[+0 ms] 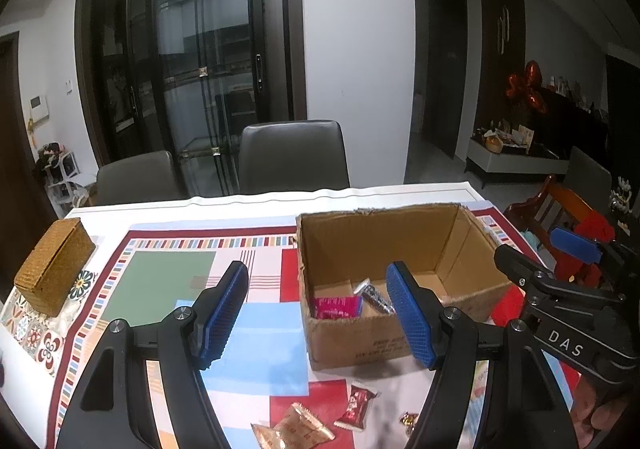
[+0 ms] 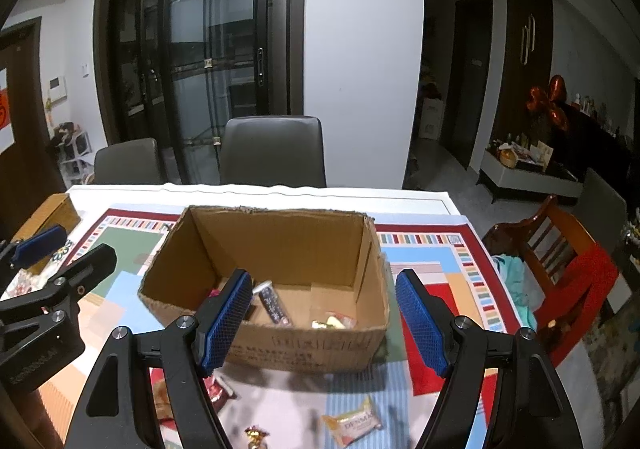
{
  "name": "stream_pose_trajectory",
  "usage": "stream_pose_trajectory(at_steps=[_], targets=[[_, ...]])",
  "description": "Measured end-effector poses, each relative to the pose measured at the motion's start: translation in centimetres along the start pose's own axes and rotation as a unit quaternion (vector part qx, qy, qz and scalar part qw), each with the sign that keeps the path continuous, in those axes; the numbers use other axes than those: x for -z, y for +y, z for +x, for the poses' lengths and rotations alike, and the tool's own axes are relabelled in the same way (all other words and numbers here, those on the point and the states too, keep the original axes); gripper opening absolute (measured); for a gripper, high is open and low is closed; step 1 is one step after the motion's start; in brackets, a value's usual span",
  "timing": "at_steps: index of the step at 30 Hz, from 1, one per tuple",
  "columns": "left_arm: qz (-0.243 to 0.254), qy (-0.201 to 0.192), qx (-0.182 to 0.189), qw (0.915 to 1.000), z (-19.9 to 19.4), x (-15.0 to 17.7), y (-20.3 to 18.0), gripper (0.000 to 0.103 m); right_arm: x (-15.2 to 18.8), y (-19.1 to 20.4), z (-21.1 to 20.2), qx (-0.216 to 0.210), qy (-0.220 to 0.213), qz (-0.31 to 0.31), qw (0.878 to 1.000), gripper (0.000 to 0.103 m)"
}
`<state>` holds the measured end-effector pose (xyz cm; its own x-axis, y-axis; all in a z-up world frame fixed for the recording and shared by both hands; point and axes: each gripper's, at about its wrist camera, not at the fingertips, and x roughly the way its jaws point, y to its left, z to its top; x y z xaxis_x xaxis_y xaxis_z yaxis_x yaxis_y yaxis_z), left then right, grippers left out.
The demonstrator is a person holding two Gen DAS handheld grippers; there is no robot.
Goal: Organize snacks
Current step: 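Withdraw both tools from the box toward the remaining snacks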
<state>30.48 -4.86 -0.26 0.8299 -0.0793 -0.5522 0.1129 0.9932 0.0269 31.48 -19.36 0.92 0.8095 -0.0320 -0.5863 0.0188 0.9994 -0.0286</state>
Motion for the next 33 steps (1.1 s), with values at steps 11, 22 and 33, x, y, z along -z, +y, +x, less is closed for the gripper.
stream_pose_trajectory(at_steps=[11, 22, 33], targets=[[0.011, 0.008, -0.012, 0.9998, -1.2, 2.9, 0.5, 0.071, 2.7, 0.7, -1.0, -0.006, 0.017, 0.007, 1.0, 0.075], [0.005, 0.034, -0.019, 0.9992, -1.2, 6.1, 1.8, 0.071, 5.4, 1.9, -1.0, -0.005, 0.037, 0.007, 0.999, 0.075], [-0.01, 0.074, -0.026, 0.9968, -0.1, 9.9, 3.0, 0.074, 8.6, 3.0, -0.2, -0.008, 0.064, 0.002, 0.998, 0.075]])
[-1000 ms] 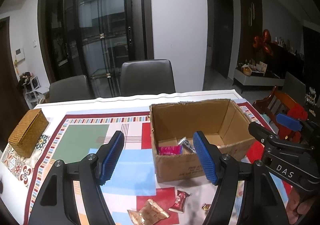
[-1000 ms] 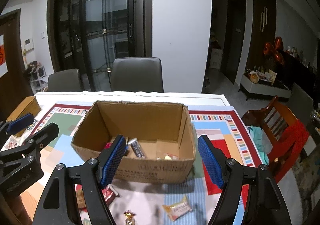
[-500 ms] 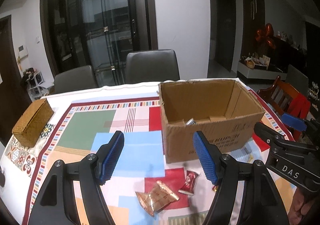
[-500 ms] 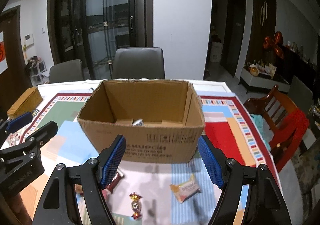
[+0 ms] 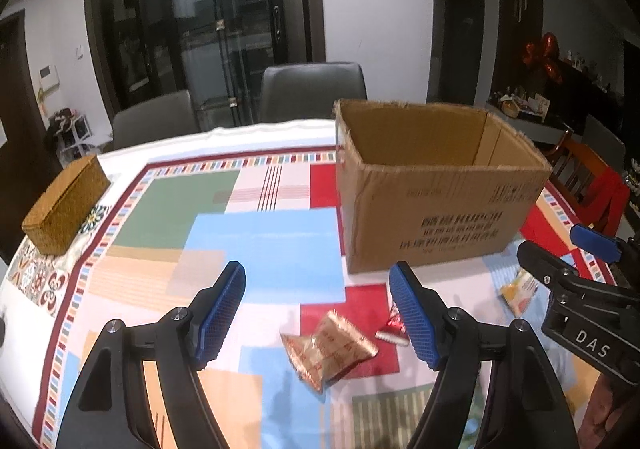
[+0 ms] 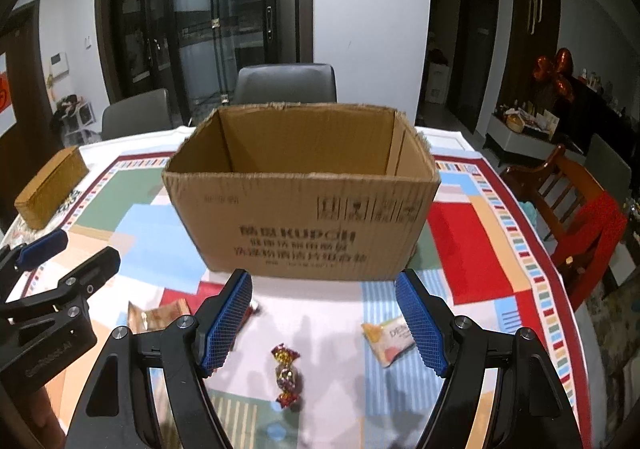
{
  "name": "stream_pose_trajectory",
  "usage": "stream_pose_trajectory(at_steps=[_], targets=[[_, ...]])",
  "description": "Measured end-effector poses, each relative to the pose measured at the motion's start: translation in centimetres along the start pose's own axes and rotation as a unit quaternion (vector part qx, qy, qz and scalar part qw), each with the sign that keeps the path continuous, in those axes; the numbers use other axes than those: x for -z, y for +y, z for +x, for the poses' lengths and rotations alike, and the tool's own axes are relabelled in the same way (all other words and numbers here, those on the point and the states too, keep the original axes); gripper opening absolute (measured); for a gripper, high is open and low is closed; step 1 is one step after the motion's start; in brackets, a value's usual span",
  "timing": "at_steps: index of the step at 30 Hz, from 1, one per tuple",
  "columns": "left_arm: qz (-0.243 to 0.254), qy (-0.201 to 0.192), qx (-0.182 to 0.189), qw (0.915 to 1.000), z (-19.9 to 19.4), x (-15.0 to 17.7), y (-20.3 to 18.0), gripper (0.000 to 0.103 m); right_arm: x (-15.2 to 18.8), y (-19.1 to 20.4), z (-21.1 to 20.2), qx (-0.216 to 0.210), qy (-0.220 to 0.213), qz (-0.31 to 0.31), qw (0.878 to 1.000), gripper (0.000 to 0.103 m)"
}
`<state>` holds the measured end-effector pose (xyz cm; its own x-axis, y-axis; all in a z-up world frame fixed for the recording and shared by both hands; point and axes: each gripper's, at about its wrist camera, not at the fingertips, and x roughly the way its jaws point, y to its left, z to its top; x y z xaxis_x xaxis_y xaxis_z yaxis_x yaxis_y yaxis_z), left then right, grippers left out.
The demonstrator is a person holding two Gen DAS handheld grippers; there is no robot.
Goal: Organize snacks
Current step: 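Withdraw both tools from the box toward the remaining snacks, then grasp the gold pastry bag with the left tool while the right tool grasps the red-gold candy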
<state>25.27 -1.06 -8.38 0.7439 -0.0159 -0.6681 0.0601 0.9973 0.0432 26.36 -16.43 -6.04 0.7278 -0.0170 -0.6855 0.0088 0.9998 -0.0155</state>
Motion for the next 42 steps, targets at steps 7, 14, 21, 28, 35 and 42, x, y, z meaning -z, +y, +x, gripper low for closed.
stream_pose_trajectory(at_steps=[7, 14, 21, 28, 35, 42], targets=[[-0.016, 0.017, 0.0, 0.9997, 1.1, 1.9, 0.4, 0.076, 1.6, 0.7, 0.8, 0.001, 0.013, -0.005, 1.0, 0.075], [-0.032, 0.038, 0.003, 0.9988, 2.7, 3.5, 0.5, 0.078, 3.2, 1.2, 1.9, 0.002, 0.031, -0.01, 0.999, 0.075], [-0.048, 0.054, 0.001, 0.9974, 4.2, 4.8, 0.8, 0.078, 4.5, 1.5, 3.1, 0.001, 0.047, -0.014, 0.999, 0.075], [-0.059, 0.071, 0.004, 0.9957, 5.7, 6.0, 0.8, 0.078, 5.8, 1.9, 4.3, 0.0, 0.065, -0.017, 0.998, 0.075], [-0.072, 0.082, 0.015, 0.9939, 6.8, 6.5, 0.8, 0.078, 6.4, 1.8, 5.0, 0.001, 0.076, -0.017, 0.997, 0.075], [-0.078, 0.089, 0.015, 0.9929, 7.8, 6.9, 0.8, 0.078, 6.9, 2.1, 5.6, -0.002, 0.084, -0.019, 0.996, 0.075]])
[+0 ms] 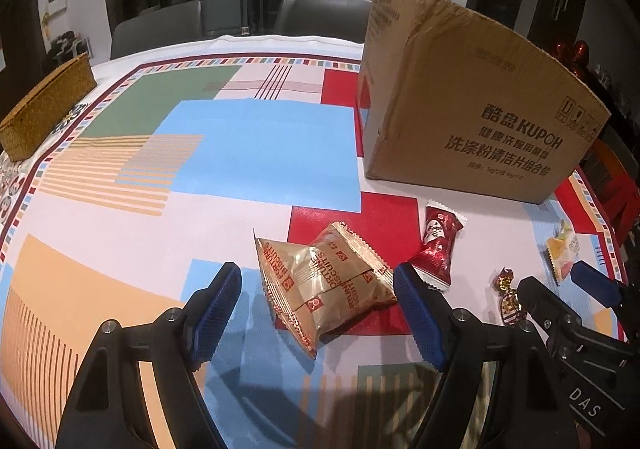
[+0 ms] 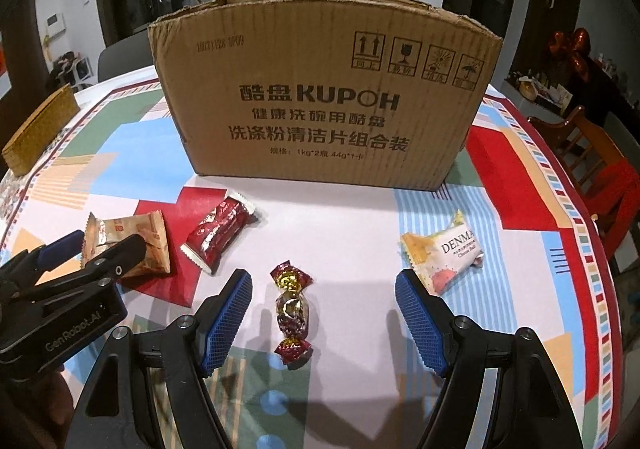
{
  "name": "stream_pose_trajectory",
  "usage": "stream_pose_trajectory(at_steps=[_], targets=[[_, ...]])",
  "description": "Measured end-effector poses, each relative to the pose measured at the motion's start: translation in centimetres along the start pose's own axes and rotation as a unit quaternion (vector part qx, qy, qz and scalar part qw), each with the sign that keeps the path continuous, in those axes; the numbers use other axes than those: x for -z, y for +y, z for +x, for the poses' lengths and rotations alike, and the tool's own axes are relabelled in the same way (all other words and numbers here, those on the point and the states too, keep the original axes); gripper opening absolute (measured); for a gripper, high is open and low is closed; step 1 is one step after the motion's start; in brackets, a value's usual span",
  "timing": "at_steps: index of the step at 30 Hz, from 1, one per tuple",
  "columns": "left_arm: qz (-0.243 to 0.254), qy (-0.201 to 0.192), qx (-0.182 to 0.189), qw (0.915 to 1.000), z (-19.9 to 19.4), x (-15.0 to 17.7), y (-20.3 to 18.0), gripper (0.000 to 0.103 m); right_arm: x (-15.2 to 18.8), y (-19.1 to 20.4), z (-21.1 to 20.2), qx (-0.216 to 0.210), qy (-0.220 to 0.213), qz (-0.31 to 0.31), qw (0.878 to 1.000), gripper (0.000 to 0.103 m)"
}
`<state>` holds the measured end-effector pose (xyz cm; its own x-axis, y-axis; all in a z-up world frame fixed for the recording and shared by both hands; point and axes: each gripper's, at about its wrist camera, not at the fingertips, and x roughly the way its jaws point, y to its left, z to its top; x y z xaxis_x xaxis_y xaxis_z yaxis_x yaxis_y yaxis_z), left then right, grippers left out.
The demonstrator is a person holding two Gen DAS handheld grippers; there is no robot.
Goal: Organize snacks
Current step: 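Grasp the gold pastry bag with the left tool while the right tool grasps the red-gold candy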
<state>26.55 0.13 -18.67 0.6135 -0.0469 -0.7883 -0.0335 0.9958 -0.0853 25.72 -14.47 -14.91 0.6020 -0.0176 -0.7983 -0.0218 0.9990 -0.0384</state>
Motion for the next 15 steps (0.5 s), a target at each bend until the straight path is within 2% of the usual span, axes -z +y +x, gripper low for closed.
stream_pose_trajectory(at_steps=[8, 15], targets=[[-0.01, 0.004, 0.004, 0.9999, 0.8, -0.2, 0.2, 0.077, 0.5, 0.3, 0.9, 0.0, 0.012, -0.001, 1.0, 0.075], [-0.013, 0.009, 0.009, 0.9998, 1.6, -0.4, 0.3, 0.069, 0.7, 0.4, 1.4, -0.001, 0.018, -0.001, 1.0, 0.075]])
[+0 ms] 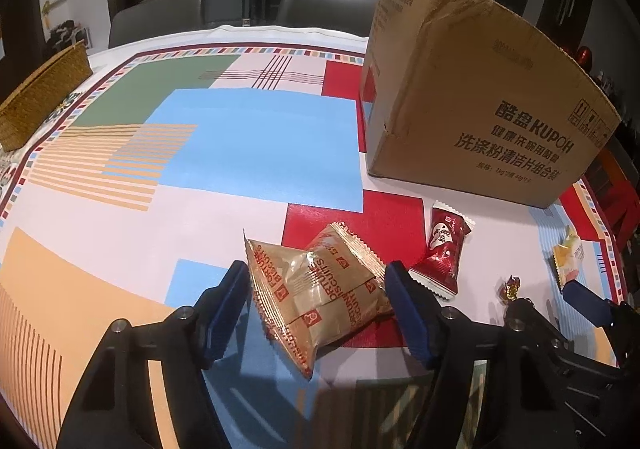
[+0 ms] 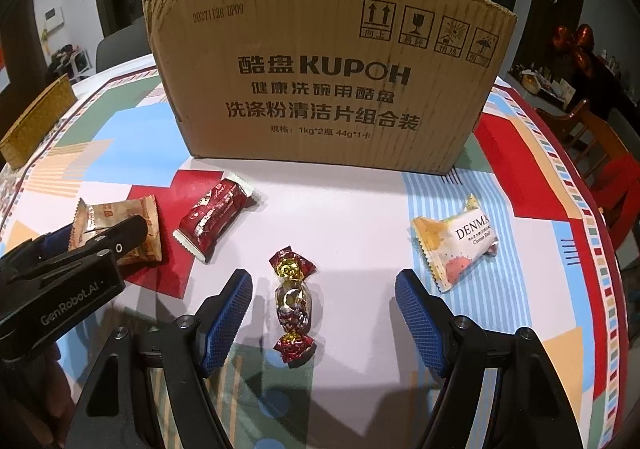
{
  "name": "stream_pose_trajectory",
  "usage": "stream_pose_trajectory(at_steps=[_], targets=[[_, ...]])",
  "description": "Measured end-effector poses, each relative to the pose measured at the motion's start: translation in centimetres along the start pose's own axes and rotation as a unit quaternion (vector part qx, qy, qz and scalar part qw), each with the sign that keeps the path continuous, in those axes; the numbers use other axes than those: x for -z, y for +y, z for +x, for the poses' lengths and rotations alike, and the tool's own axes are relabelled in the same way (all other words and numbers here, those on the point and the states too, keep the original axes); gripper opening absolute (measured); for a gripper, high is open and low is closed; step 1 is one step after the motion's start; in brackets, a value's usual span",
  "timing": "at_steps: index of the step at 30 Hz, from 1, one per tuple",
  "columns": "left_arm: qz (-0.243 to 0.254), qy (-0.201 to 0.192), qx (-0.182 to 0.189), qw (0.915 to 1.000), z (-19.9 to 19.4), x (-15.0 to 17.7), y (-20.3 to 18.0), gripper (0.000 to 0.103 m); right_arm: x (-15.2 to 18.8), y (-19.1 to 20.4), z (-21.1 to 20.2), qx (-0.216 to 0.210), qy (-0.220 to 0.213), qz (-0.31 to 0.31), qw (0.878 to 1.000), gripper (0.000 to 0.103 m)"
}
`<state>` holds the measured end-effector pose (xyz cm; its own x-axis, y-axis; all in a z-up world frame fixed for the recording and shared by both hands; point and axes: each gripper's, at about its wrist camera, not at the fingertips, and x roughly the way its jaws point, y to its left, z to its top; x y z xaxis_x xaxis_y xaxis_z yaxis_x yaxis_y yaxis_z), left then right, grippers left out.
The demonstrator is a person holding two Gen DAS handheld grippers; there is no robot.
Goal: Organize snacks
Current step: 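Grasp the gold pastry bag with the left tool while the right tool grasps the red-gold candy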
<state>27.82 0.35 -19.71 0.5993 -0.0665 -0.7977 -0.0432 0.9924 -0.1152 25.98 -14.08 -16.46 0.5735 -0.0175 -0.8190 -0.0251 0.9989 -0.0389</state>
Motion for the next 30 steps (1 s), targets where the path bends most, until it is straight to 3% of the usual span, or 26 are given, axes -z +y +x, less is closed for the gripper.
stream_pose_trajectory(at_steps=[5, 10, 19, 22, 30], targets=[[0.001, 0.001, 0.001, 1.0, 0.2, 0.2, -0.1, 0.068, 0.1, -0.1, 0.4, 0.0, 0.005, 0.001, 1.0, 0.073], [0.004, 0.002, 0.007, 1.0, 0.3, 0.5, -0.3, 0.057, 0.2, -0.2, 1.0, -0.007, 0.016, 0.004, 1.0, 0.063], [0.017, -0.006, 0.01, 0.9998, 0.2, 0.8, -0.7, 0.047, 0.8, -0.1, 1.4, -0.022, 0.024, 0.006, 0.999, 0.036], [0.02, -0.01, 0.007, 0.9997, 0.0, 0.9, -0.8, 0.045, 0.8, 0.0, 1.4, -0.027, 0.024, 0.003, 0.999, 0.022], [0.025, -0.019, 0.001, 0.9995, -0.9, 1.1, -0.8, 0.042, 0.8, 0.1, 1.3, -0.03, 0.024, 0.005, 0.999, 0.02]])
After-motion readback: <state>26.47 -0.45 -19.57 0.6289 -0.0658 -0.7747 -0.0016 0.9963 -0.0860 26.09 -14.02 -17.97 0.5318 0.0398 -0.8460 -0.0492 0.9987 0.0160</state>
